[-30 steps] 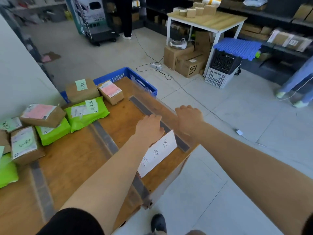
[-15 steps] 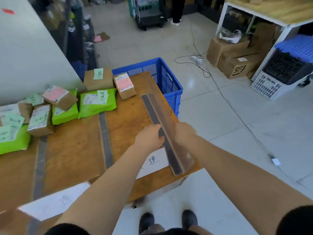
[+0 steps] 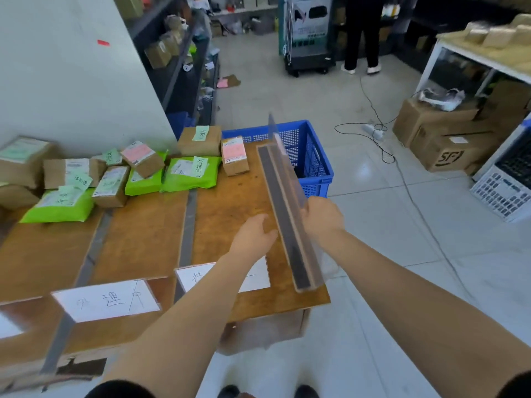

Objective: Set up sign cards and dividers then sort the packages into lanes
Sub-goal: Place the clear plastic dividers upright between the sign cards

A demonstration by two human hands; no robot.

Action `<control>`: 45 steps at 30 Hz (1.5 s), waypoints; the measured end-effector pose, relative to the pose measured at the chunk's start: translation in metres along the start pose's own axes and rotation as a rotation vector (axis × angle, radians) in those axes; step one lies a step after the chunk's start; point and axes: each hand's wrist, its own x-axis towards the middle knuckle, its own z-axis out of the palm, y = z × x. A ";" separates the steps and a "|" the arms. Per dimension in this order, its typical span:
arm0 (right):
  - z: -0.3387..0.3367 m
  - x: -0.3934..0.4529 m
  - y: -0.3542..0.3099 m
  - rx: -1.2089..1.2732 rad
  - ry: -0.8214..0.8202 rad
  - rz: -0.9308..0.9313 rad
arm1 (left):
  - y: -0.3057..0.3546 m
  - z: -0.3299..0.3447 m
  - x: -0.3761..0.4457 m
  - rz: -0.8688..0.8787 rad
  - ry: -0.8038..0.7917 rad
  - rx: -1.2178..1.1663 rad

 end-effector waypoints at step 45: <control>0.131 -0.201 -0.384 0.650 0.082 -0.467 | -0.338 -0.219 -0.219 -0.268 0.577 -0.942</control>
